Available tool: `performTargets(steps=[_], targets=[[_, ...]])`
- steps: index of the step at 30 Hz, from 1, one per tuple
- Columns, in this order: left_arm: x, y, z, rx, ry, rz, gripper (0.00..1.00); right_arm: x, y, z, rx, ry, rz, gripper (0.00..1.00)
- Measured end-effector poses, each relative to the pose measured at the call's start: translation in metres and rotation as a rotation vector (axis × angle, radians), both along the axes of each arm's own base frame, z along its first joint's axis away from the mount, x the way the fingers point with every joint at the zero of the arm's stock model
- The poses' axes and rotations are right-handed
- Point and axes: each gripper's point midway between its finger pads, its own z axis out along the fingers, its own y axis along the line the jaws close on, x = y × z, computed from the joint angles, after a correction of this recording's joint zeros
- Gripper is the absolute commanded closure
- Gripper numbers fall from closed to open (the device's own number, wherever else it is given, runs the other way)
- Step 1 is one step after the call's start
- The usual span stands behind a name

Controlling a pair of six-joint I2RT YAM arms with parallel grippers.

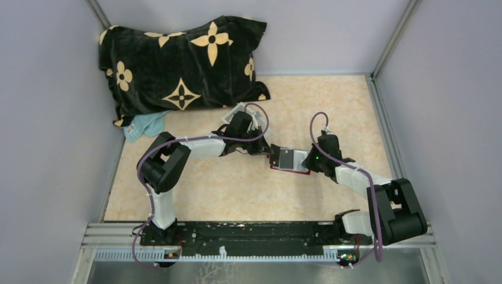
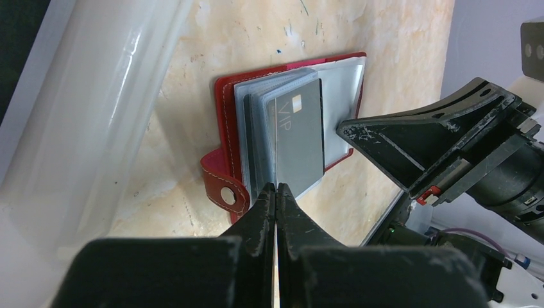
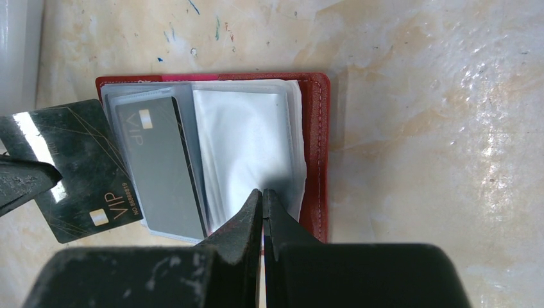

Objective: Put the credit cards into the card holder
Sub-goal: Insert the credit card into the card holder.

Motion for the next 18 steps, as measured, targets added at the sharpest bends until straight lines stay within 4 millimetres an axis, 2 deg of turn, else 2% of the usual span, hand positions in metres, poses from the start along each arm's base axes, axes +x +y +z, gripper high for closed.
performTargets(steps=[18], targets=[[-0.002, -0.012, 0.001, -0.040, 0.019, 0.009, 1.00, 0.000, 0.001, 0.000, 0.004, 0.001, 0.000, 1.00]])
